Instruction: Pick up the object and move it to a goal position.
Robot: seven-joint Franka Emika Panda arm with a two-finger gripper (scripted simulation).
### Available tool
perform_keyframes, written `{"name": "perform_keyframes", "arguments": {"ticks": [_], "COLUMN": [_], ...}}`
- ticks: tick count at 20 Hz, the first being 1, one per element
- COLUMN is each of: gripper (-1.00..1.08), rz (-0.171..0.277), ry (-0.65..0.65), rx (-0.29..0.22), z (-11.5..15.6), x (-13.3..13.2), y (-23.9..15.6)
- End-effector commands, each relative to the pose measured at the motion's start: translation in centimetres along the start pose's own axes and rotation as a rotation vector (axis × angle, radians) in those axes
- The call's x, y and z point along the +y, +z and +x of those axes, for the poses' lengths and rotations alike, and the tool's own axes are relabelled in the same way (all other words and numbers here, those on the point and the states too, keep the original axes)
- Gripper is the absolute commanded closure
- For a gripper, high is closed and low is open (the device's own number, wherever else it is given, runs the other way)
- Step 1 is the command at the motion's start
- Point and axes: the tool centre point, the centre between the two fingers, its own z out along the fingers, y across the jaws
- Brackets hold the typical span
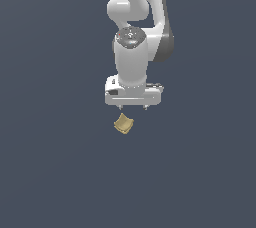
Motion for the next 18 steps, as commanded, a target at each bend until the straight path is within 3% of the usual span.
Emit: {"name": "perform_keyframes", "arguments": {"ticks": [1, 18], "gripper": [-0.92, -0.92], "rz": [-0.001, -0.031], "ry": [0.025, 0.415], "rx": [0.0, 0.012], "z": [0.0, 0.2], "x": [0.2, 3.2], "y": [0.4, 6.5]}}
